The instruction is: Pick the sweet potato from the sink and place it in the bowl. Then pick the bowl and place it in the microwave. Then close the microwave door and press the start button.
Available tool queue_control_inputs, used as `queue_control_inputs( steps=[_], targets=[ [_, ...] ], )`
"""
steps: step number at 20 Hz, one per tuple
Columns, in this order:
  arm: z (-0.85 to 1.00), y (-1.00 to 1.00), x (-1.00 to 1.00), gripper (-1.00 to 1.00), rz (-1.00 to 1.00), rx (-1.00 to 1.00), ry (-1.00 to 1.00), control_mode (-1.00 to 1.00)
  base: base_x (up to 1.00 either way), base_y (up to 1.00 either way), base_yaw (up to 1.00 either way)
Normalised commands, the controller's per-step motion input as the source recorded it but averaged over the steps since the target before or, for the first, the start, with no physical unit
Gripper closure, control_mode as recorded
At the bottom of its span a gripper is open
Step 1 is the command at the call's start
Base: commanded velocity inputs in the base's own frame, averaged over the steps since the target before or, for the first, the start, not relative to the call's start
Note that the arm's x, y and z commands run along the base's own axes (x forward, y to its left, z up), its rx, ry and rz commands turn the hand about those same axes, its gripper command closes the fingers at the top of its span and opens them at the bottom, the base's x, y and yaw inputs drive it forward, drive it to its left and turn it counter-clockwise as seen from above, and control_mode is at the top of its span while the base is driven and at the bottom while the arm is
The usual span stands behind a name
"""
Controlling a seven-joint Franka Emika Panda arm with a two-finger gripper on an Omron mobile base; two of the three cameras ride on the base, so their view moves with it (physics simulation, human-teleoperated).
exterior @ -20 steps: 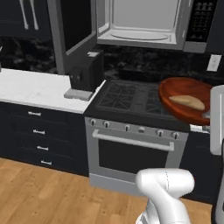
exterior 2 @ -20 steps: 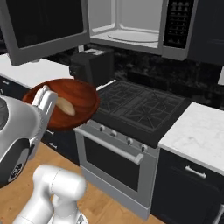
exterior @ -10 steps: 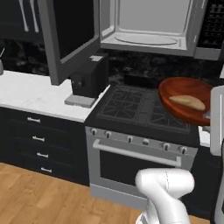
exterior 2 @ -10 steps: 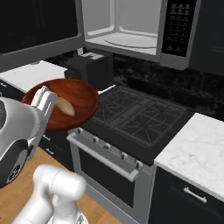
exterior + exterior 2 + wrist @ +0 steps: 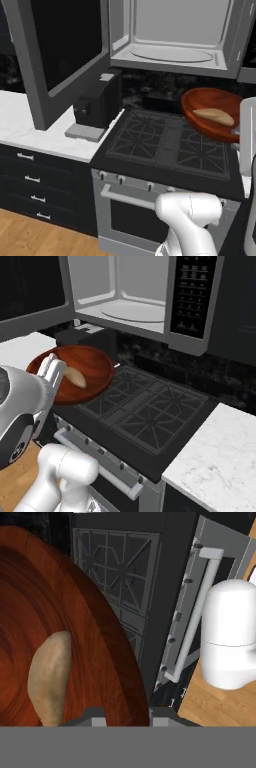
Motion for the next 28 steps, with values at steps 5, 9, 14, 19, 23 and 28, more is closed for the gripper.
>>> queue_control_inputs(
  steps=[5, 9, 14, 19, 23, 28],
  targets=[
    [0.0, 0.0, 0.0, 1.0, 0.0, 0.0, 0.0, 1.0, 0.76, 0.17, 0.0],
    [0.0, 0.0, 0.0, 1.0, 0.0, 0.0, 0.0, 1.0, 0.55, 0.26, 0.2],
    [0.0, 0.0, 0.0, 1.0, 0.0, 0.0, 0.0, 1.0, 0.47, 0.09, -0.38],
    [0.0, 0.0, 0.0, 1.0, 0.0, 0.0, 0.0, 1.0, 0.31, 0.07, -0.45],
    [0.0, 0.0, 0.0, 1.0, 0.0, 0.0, 0.0, 1.0, 0.06, 0.0, -0.24],
    [0.15, 0.02, 0.0, 1.0, 0.03, 0.0, -0.15, -1.0, 0.0, 0.0, 0.0]
  ],
)
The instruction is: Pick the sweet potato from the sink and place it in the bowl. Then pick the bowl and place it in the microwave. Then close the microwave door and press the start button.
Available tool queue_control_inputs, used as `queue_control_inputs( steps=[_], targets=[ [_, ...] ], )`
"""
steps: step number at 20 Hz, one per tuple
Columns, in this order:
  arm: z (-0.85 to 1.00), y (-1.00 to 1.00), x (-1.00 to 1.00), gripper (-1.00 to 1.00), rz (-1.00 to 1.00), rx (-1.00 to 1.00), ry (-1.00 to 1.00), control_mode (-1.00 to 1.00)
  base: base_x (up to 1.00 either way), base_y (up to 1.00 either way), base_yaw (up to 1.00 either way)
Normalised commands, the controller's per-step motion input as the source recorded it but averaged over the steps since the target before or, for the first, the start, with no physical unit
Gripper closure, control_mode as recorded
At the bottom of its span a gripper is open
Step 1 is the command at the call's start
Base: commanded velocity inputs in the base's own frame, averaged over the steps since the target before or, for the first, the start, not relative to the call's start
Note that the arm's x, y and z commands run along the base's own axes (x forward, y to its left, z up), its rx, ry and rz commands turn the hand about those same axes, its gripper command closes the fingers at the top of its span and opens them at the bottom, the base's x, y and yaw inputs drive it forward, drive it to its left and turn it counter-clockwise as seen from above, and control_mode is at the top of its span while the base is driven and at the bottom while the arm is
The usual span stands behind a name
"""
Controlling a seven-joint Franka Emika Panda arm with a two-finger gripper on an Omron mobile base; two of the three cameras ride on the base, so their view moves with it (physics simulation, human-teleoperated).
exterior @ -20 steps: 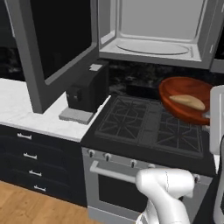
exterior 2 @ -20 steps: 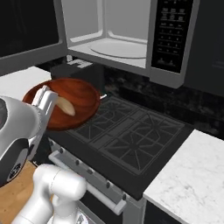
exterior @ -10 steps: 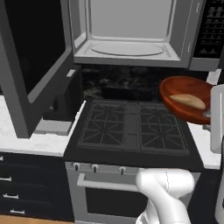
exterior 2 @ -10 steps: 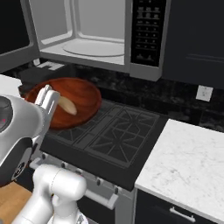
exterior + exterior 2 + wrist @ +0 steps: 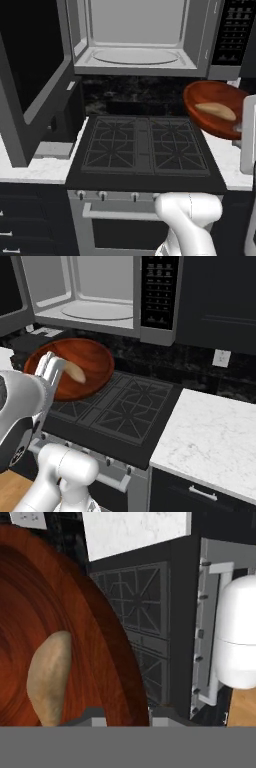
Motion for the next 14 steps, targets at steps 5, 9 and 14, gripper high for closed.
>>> queue_control_inputs(
  steps=[5, 9, 14],
  targets=[
    [0.36, 0.21, 0.05, 1.0, 0.24, 0.0, -0.13, -1.0, 0.0, 0.0, 0.0],
    [0.7, 0.39, 0.32, 1.0, 0.06, -0.05, 0.05, -1.0, 0.0, 0.0, 0.0],
    [0.38, 0.27, 0.7, 1.0, 0.0, -0.07, 0.02, -1.0, 0.0, 0.0, 0.0]
  ],
)
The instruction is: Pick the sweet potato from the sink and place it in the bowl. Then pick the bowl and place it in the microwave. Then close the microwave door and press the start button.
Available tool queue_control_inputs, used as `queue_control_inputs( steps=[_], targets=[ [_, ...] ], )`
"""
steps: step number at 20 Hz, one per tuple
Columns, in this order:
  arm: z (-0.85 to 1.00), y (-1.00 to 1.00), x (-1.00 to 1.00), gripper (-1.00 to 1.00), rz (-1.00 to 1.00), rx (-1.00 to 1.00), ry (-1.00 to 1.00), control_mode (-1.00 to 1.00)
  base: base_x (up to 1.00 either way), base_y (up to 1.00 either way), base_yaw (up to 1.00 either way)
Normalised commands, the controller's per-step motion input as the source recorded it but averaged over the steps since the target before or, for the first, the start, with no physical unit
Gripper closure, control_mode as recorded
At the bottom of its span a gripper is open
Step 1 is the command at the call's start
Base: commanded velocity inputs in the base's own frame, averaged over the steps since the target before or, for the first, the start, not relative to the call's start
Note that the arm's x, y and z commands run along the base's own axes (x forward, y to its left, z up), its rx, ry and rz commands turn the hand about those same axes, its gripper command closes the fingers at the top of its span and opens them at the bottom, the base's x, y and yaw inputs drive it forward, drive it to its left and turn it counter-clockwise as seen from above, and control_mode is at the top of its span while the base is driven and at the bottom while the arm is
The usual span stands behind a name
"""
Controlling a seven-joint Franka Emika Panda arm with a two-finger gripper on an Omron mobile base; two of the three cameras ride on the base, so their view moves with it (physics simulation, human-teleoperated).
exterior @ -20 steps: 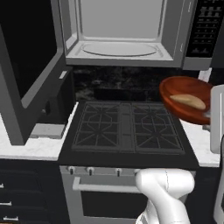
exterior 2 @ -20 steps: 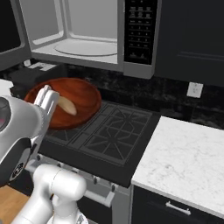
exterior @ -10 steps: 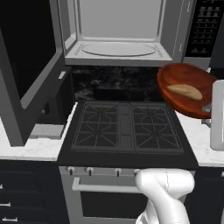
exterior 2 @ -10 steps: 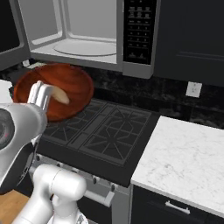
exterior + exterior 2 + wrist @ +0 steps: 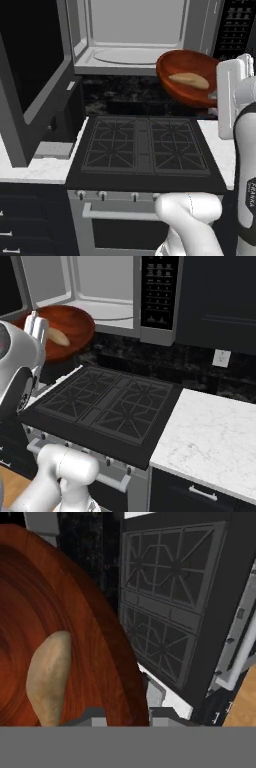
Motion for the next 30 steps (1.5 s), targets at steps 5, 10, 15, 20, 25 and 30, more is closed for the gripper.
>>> queue_control_inputs(
  steps=[5, 10, 15, 20, 25, 30],
  targets=[
    [0.24, 0.12, 0.78, 1.0, 0.0, -0.04, -0.01, -1.0, 0.0, 0.0, 0.0],
    [0.2, 0.17, 0.76, 1.0, -0.03, -0.05, 0.0, -1.0, 0.0, 0.0, 0.0],
    [0.17, 0.04, 0.72, 1.0, -0.04, -0.04, -0.04, -1.0, 0.0, 0.0, 0.0],
    [0.07, 0.0, 0.63, 1.0, -0.01, -0.01, -0.04, -1.0, 0.0, 0.0, 0.0],
    [0.0, 0.01, 0.76, 1.0, 0.0, 0.0, 0.01, -1.0, 0.0, 0.0, 0.0],
    [-0.05, 0.08, 0.8, 1.0, 0.0, 0.0, 0.09, -1.0, 0.0, 0.0, 0.0]
  ],
)
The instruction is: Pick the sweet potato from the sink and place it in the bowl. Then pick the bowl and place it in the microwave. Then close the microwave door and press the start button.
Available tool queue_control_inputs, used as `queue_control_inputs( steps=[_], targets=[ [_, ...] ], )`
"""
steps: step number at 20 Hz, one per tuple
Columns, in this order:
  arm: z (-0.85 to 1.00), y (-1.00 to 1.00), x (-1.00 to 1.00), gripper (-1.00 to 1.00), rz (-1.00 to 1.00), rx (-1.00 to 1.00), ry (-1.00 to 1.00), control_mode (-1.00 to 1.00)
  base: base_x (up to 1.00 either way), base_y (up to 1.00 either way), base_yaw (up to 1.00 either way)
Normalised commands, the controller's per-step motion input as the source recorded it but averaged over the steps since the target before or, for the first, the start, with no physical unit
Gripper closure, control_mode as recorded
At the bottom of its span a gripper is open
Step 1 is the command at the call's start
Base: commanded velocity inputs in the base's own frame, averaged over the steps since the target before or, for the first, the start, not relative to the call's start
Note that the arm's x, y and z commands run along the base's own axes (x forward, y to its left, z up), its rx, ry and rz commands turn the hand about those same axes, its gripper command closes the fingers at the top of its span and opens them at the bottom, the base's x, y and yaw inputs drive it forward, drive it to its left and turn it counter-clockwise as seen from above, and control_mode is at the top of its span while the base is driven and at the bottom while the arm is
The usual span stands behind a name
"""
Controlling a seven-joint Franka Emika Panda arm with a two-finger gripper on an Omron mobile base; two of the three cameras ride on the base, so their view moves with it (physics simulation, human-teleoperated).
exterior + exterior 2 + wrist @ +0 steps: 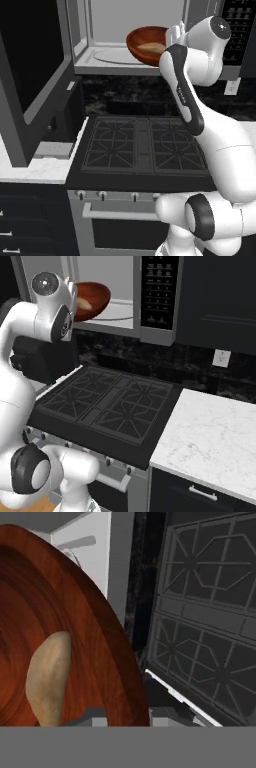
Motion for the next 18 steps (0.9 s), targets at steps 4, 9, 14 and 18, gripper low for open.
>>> queue_control_inputs(
  steps=[4, 9, 14, 18],
  targets=[
    [-0.25, 0.1, 0.99, 1.0, 0.0, 0.0, 0.06, -1.0, 0.0, 0.0, 0.0],
    [0.0, 0.1, 0.67, 1.0, -0.01, -0.01, 0.0, -1.0, 0.0, 0.0, 0.0],
    [0.0, 0.04, 0.52, 1.0, 0.0, 0.0, 0.0, -1.0, 0.0, 0.0, 0.0],
    [-0.09, 0.0, 0.45, 1.0, 0.0, 0.0, 0.01, -1.0, 0.0, 0.0, 0.0]
  ],
)
